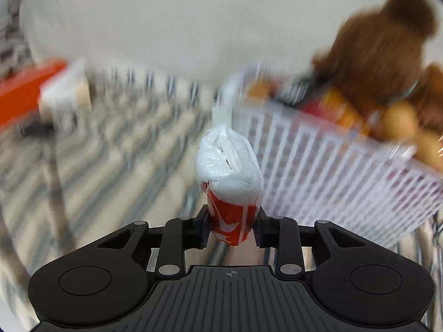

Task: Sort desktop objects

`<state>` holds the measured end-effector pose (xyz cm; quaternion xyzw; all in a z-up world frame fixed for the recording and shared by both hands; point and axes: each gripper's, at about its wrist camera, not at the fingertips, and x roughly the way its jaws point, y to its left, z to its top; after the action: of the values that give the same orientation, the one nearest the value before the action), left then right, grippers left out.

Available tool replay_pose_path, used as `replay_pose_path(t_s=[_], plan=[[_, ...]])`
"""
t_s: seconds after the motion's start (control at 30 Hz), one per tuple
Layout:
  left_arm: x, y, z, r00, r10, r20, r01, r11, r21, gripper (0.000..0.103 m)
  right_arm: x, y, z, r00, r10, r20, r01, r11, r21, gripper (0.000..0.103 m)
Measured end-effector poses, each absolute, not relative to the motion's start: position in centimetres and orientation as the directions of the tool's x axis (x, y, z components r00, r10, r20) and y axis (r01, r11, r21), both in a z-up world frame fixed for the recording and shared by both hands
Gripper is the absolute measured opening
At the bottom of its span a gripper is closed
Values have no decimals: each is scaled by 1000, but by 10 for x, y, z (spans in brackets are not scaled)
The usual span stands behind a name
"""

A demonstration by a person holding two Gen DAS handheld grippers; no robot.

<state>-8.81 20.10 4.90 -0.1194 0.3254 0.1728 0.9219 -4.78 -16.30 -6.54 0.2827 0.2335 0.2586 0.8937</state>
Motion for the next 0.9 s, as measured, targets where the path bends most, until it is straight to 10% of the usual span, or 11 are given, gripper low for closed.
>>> replay_pose_path(t_s=[0.4,0.47,0.63,0.9], plan=[[8,174,104,722,285,-631,-343,939,32,34,-47,-163,-67,747,603,-279,-324,697,640,102],[24,169,93,699,306,-646,-346,936,69,42,-46,-164,-67,745,606,-278,-322,693,645,102],[20,158,95,730,384,-566,-355,920,166,102,-43,-165,-68,736,618,-277,-317,676,665,102],[-11,161,124,799,389,-458,-382,917,112,103,-45,-164,-68,737,616,-278,-312,675,669,102]])
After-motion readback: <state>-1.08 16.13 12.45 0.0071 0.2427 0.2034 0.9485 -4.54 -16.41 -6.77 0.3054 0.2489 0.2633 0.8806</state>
